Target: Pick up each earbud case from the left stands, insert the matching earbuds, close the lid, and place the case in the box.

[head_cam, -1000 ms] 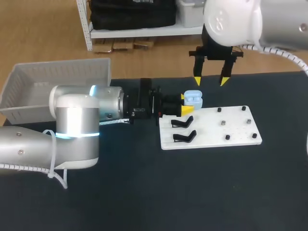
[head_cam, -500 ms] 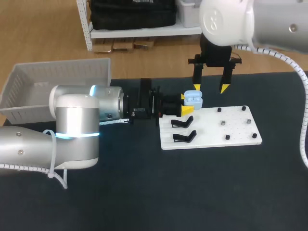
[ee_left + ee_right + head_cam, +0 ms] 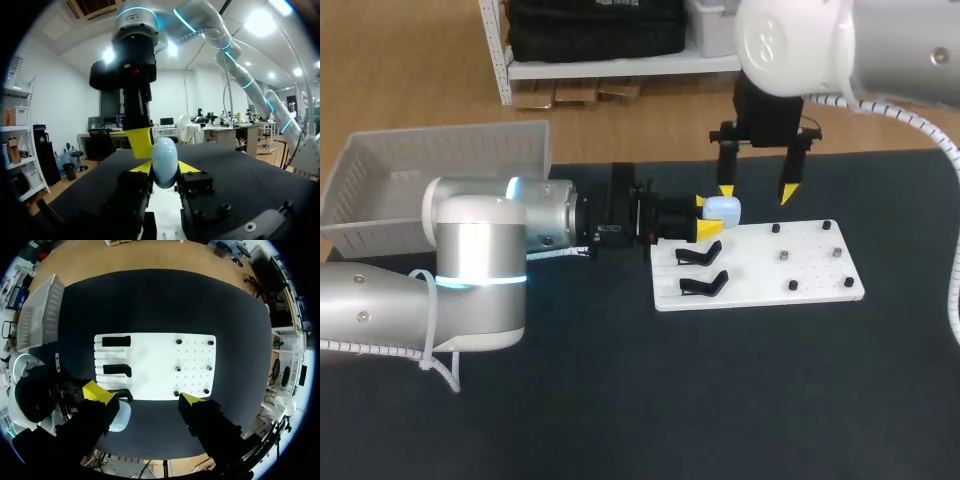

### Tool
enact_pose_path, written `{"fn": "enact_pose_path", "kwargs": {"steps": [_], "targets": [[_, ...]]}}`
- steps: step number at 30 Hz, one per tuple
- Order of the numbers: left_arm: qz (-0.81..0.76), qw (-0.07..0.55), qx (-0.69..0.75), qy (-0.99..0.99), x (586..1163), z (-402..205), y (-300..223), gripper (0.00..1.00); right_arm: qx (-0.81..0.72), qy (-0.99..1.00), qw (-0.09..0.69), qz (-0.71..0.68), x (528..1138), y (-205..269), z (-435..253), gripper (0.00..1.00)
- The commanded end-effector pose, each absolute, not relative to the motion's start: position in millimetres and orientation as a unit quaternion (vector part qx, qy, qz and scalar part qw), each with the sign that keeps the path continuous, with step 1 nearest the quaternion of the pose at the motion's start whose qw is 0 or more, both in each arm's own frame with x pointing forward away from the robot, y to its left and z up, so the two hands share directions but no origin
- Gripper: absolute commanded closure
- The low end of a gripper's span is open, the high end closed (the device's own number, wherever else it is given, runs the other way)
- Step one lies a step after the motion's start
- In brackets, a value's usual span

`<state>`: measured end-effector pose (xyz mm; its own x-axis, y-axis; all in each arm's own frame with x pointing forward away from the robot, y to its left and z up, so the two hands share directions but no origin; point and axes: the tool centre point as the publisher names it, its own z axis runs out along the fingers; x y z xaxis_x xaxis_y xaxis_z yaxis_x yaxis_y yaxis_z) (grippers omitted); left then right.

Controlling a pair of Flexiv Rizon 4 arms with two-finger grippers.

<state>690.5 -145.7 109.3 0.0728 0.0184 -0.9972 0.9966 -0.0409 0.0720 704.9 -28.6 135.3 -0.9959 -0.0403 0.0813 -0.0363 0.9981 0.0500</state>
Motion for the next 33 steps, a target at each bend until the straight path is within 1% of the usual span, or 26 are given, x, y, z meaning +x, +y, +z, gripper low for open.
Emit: {"fn": "enact_pose_path", "kwargs": {"steps": [1, 3, 5, 7, 9, 10, 12, 14, 20, 28, 33], "targets": [[-0.485, 0.506, 0.531, 0.476, 689, 109, -146, 1.0, 0.019, -0.999, 0.036, -0.025, 700, -30, 136, 0.21], [-0.485, 0.506, 0.531, 0.476, 689, 109, -146, 1.0, 0.017, -0.999, 0.025, -0.026, 700, -31, 137, 0.22], [-0.485, 0.506, 0.531, 0.476, 689, 109, -146, 1.0, 0.01, -0.999, 0.002, -0.034, 702, -34, 141, 0.19], [-0.485, 0.506, 0.531, 0.476, 689, 109, -146, 1.0, 0.001, -0.999, -0.022, -0.043, 704, -36, 146, 0.14], [-0.485, 0.506, 0.531, 0.476, 689, 109, -146, 1.0, -0.009, -0.998, -0.048, -0.05, 706, -40, 151, 0.04], [-0.485, 0.506, 0.531, 0.476, 689, 109, -146, 1.0, -0.017, -0.996, -0.06, -0.056, 708, -42, 154, 0.0], [-0.485, 0.506, 0.531, 0.476, 689, 109, -146, 1.0, -0.037, -0.993, -0.084, -0.067, 711, -50, 161, 0.0], [-0.485, 0.506, 0.531, 0.476, 689, 109, -146, 1.0, -0.053, -0.992, -0.093, -0.07, 712, -58, 165, 0.0], [-0.464, 0.514, 0.512, 0.508, 687, 126, -111, 1.0, -0.104, -0.987, -0.076, -0.098, 715, -89, 162, 0.0], [-0.399, 0.509, 0.507, 0.57, 689, 152, -57, 1.0, -0.104, -0.987, -0.076, -0.098, 715, -89, 162, 0.0], [-0.402, 0.498, 0.443, 0.627, 714, 138, -8, 1.0, -0.104, -0.987, -0.076, -0.098, 715, -89, 162, 0.0]]}}
